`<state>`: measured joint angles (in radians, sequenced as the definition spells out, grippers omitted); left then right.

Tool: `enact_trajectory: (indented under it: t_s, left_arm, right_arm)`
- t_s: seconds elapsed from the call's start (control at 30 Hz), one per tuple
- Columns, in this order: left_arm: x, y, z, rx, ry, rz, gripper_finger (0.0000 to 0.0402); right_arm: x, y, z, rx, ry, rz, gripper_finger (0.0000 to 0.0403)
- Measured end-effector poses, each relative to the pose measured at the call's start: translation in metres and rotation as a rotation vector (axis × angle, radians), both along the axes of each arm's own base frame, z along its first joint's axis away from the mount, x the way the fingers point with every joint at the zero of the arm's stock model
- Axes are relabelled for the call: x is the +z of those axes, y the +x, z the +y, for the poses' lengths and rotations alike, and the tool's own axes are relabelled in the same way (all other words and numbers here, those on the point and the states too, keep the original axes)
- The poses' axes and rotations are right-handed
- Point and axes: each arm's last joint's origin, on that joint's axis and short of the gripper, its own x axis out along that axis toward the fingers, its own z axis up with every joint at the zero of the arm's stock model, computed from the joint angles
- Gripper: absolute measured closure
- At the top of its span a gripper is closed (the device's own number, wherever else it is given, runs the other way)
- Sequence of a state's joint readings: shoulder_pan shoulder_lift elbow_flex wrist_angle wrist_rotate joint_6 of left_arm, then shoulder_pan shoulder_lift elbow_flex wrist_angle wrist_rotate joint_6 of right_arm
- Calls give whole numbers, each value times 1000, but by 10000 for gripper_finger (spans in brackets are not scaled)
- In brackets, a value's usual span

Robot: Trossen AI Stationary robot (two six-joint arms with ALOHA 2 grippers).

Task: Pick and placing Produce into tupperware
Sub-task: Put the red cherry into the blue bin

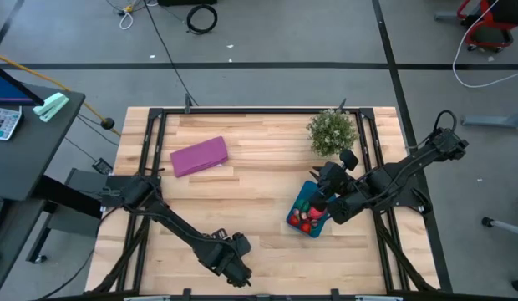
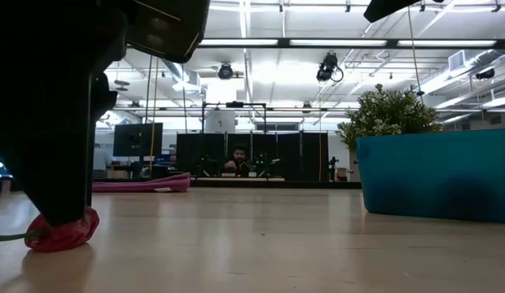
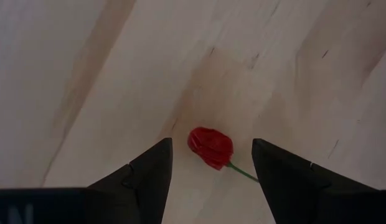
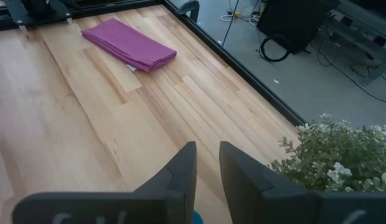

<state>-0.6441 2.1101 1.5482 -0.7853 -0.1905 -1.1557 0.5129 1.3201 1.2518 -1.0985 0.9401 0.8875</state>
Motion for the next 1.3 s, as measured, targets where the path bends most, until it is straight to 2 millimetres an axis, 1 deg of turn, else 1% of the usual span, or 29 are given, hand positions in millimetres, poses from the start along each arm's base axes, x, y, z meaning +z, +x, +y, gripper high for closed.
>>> enact_trajectory:
  t_s: [0.27,0.4,0.67,0.8,1.13,1.2,1.3]
  left_arm:
    - [0,0,0,3,0,1,177]
    - [0,0,0,3,0,2,191]
    - [0,0,0,9,-5,4,240]
    - [-1,0,0,9,-5,4,272]
    - [-1,0,0,3,-1,6,387]
    - [-1,0,0,-10,6,3,393]
    - [0,0,0,-18,26,-16,390]
  right_arm:
    - [0,0,0,0,0,0,325]
    - [0,0,0,0,0,0,325]
    - [0,0,0,0,0,0,325]
    - [0,0,0,0,0,0,325]
    - [0,0,0,0,0,0,325]
    - [0,0,0,0,0,0,325]
    - [0,0,0,0,0,0,325]
